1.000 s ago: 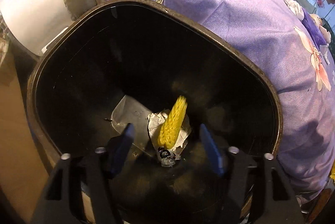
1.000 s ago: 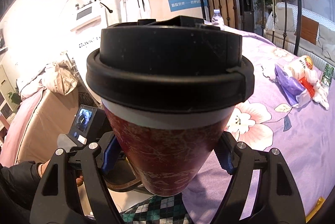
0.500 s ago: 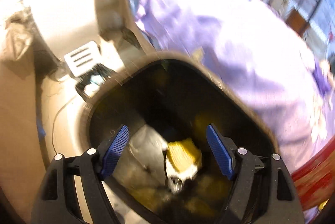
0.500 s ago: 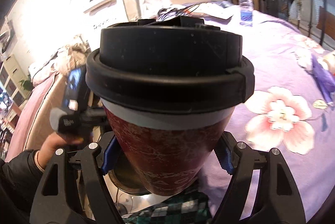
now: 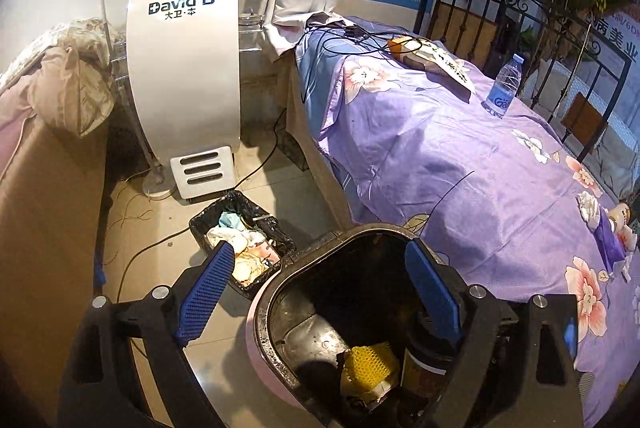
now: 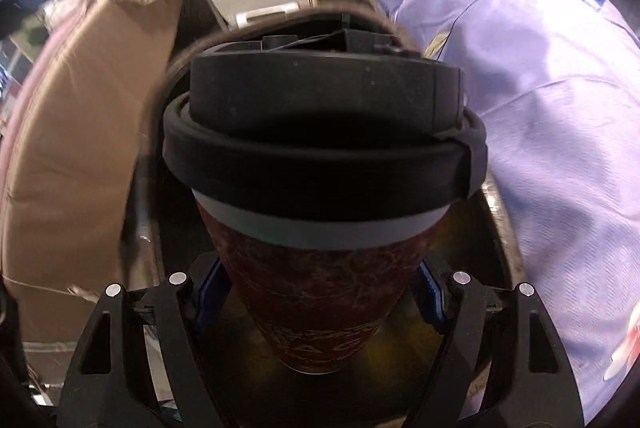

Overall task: Collect trash
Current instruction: 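Drop the foam net and red cup into the black bin with both tools, then move both tools back over the bed toward the remaining trash, then grasp the purple wrapper with the left tool while the right tool grasps a red-and-white wrapper, then drop the purple wrapper and red-and-white wrapper into the black bin with both tools, then grasp the crumpled white tissue with the left tool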

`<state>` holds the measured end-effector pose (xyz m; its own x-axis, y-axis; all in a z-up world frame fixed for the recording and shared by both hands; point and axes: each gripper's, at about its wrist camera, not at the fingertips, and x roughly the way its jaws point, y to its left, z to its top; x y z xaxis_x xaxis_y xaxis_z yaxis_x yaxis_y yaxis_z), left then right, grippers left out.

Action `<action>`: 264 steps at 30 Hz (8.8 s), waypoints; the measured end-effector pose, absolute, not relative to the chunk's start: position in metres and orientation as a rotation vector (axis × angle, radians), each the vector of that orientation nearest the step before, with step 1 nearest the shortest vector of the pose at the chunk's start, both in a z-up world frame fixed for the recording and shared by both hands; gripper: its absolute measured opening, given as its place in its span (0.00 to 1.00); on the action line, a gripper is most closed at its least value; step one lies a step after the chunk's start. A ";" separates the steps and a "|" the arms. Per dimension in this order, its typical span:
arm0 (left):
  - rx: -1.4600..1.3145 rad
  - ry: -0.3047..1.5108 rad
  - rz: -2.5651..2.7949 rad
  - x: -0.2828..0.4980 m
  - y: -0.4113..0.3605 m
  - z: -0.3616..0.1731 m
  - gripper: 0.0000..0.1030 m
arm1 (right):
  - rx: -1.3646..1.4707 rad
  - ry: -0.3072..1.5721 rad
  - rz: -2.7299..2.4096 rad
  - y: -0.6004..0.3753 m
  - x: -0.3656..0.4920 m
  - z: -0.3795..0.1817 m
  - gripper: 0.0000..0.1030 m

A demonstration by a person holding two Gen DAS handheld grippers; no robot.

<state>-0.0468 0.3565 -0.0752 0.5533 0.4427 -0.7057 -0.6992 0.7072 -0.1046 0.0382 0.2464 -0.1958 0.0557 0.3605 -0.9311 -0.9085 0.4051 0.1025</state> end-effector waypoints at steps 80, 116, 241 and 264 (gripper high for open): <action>-0.368 1.030 -0.127 0.349 0.008 -0.146 0.39 | 0.026 0.837 0.357 -0.246 0.191 -0.079 0.82; -0.289 0.854 -0.077 0.189 0.098 -0.098 0.15 | 0.051 1.047 0.263 -0.170 0.355 -0.142 0.27; -0.415 0.893 0.351 0.041 0.258 -0.114 0.80 | 0.093 0.990 1.037 0.027 0.068 -0.096 0.79; -0.214 0.963 -0.067 0.351 0.079 -0.108 0.74 | 0.131 0.969 0.486 -0.200 0.191 -0.065 0.79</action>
